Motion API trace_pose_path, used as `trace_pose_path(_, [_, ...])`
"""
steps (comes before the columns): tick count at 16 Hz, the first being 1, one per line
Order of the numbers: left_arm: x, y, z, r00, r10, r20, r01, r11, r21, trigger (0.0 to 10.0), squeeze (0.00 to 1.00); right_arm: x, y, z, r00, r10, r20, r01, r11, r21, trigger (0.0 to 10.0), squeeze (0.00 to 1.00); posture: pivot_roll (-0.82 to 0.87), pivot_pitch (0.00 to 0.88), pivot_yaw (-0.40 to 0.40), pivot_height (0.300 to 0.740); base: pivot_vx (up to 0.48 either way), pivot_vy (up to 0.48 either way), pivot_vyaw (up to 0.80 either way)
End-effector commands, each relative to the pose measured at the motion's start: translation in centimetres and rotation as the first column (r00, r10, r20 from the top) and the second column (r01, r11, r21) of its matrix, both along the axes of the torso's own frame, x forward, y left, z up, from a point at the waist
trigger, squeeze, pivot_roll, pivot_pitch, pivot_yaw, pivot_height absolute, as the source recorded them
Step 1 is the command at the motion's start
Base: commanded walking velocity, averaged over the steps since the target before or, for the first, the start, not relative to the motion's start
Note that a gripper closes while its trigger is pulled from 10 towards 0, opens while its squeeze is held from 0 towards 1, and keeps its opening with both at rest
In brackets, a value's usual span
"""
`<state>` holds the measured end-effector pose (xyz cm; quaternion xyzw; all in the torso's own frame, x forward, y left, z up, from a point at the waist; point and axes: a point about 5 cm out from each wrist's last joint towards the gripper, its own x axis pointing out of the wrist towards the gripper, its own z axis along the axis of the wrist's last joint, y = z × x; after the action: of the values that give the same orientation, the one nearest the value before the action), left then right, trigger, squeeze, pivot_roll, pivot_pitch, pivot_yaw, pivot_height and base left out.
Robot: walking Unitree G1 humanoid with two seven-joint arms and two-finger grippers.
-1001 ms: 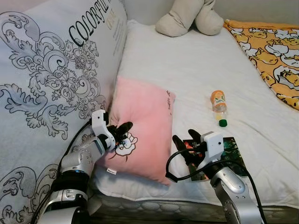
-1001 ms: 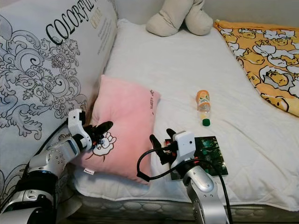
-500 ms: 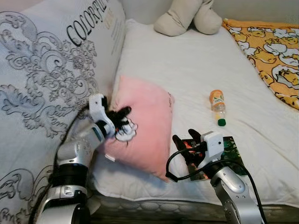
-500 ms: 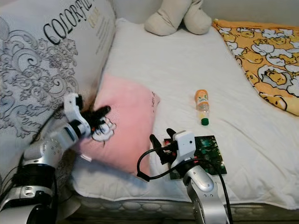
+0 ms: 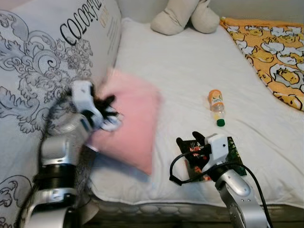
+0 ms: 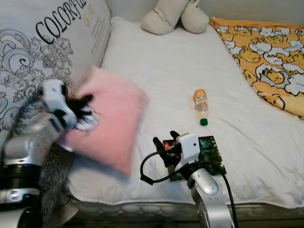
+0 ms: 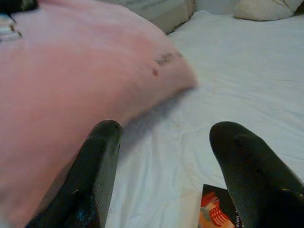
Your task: Clean up the room
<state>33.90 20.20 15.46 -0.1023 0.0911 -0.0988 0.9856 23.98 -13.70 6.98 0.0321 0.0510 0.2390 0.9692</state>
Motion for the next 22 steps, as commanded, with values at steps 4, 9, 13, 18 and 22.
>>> trace_pose_path(4, [-0.2, 2.2, 3.3, 0.97, 0.164, 0.179, -0.189, 0.973, 0.136, 0.0, 0.0, 0.3, 0.0, 0.0, 1.0, 0.025, -0.006, -0.025, 1.0, -0.006, 10.0, 0.0, -0.11, 0.0, -0.008, 0.74, 0.0, 0.0, 0.0])
trace_pose_path(9, [-1.8, -0.5, -0.4, 0.99, -0.041, 0.138, -0.017, 0.917, 0.399, 0.0, 0.0, 0.2, 0.3, -0.3, 0.999, 0.045, -0.02, -0.046, 0.999, -0.012, 10.0, 0.0, -0.1, 0.0, -0.016, 0.74, 0.0, 0.0, 0.0])
trace_pose_path(13, [-2.2, -0.8, -2.8, 0.986, -0.156, 0.055, 0.111, 0.872, 0.477, 9.4, 0.0, 0.2, 0.3, -0.4, 0.998, 0.05, -0.027, -0.05, 0.999, -0.016, 10.0, 0.0, -0.1, 0.0, -0.018, 0.74, 0.0, 0.0, 0.0])
trace_pose_path(18, [-1.2, -0.6, -0.5, 0.952, -0.222, 0.21, 0.039, 0.771, 0.636, 10.0, 1.0, 0.2, 0.3, -0.6, 0.999, 0.041, -0.029, -0.041, 0.999, -0.018, 10.0, 0.0, -0.11, 0.0, -0.01, 0.74, 0.0, 0.0, 0.0])
trace_pose_path(22, [-1.1, -1.6, 4.3, 0.84, -0.338, 0.423, -0.097, 0.676, 0.731, 10.0, 1.0, 0.4, 0.2, -0.5, 0.999, 0.026, -0.022, -0.026, 1.0, -0.016, 10.0, 0.0, -0.11, 0.0, -0.006, 0.74, 0.0, 0.0, 0.0])
